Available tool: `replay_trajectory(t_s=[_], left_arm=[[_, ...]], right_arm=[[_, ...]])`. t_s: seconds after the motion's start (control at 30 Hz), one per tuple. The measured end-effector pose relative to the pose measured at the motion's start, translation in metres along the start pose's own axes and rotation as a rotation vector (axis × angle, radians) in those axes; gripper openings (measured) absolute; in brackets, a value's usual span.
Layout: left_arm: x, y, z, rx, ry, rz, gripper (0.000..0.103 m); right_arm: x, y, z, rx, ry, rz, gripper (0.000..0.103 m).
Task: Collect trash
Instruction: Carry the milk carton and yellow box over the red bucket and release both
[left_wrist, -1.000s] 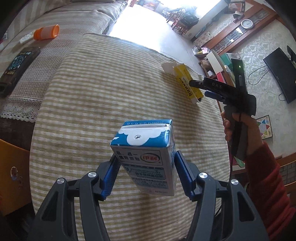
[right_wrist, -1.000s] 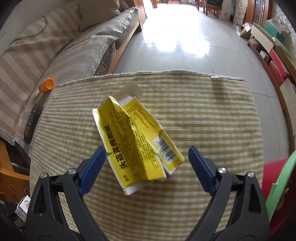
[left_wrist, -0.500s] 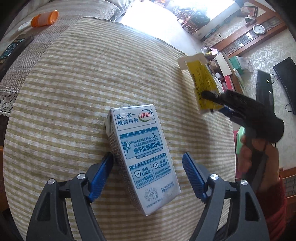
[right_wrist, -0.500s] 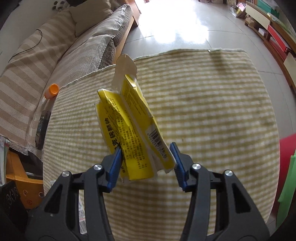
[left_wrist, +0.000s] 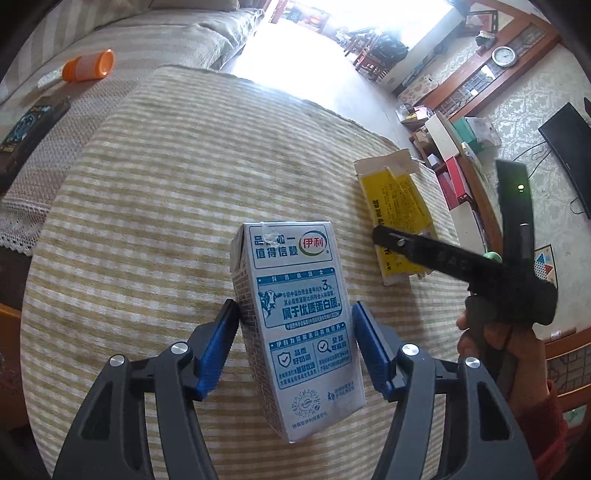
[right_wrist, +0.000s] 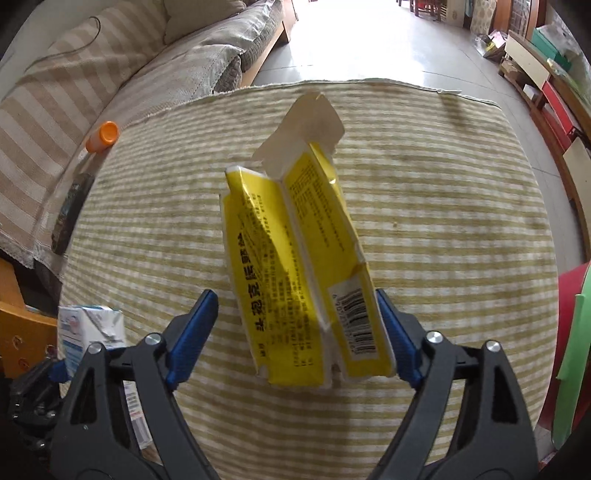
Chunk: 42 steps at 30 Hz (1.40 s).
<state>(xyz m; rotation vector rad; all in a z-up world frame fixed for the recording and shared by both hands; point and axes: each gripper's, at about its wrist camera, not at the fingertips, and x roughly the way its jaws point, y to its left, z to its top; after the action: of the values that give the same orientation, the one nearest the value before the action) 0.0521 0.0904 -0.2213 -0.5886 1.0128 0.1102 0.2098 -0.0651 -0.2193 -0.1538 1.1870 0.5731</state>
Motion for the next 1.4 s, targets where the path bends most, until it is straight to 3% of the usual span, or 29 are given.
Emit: replay_trajectory(t_s=[0.07,0.13,0.43,0.63,0.93,1.4], left_arm=[[-0.014,-0.002,0.001,0.037,-0.032,0.011,0.06],[-0.028,-0.006,0.003,0.07,-0.066,0.02,0.06],[-0.079,-0.046,0.005,0.202,-0.192,0.005,0.06],[-0.104,-0.076,0.005,0.267,-0.257,-0.027,0.06],[-0.115,-0.127,-0.001,0.358,-0.292,-0.078,0.06],[-0.099,-0.194,-0.004,0.487,-0.259,-0.152,0.06]], right_arm=[[-0.006,0.002,-0.004,0.014,-0.023,0.016,0.042],[-0.022,-0.002,-0.01,0.07,-0.055,0.083,0.04],[-0.142,-0.002,-0.059,0.112,-0.317,0.036,0.04],[-0.197,-0.009,-0.094,0.18,-0.44,-0.003,0.04],[-0.234,-0.043,-0.123,0.257,-0.52,-0.037,0.04],[-0.273,-0.102,-0.155,0.392,-0.616,-0.111,0.04]])
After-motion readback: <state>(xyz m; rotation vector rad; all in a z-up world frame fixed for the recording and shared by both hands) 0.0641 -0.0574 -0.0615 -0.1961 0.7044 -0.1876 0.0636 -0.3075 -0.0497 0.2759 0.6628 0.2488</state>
